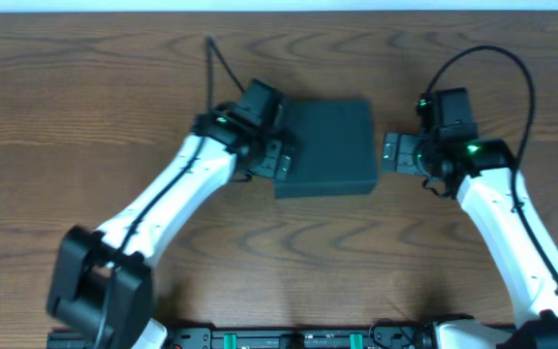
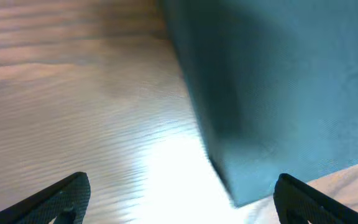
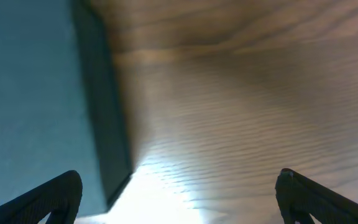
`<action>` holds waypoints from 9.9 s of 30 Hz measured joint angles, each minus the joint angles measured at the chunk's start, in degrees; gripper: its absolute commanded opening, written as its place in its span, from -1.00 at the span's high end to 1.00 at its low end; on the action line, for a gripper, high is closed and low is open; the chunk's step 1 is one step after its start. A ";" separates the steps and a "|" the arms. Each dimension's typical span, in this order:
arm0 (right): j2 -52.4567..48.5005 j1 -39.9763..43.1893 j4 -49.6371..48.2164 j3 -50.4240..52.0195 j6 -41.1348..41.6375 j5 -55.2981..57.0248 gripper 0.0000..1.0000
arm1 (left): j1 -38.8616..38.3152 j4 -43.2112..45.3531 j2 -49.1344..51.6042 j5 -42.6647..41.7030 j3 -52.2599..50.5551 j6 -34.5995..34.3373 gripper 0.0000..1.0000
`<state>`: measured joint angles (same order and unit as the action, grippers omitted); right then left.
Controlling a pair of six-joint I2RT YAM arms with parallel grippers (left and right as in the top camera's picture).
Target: Pack container
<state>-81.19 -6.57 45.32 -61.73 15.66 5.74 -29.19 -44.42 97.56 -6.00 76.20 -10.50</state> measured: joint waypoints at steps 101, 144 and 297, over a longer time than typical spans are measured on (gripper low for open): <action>-19.78 -8.00 -15.39 -0.02 0.52 -2.34 -0.99 | 10.93 5.22 9.57 5.86 0.07 -1.29 -0.91; 43.89 -6.34 11.15 -1.20 -8.09 -3.56 -0.98 | -1.92 -11.78 -42.18 10.14 -2.40 0.76 -0.90; 80.50 -5.49 15.54 41.33 -18.80 -4.26 -0.99 | 11.19 -14.29 -96.87 11.61 -53.86 -4.20 -0.90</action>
<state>-0.69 -12.05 60.86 -20.40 -3.14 1.48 -18.00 -58.72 0.69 5.61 22.35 -14.70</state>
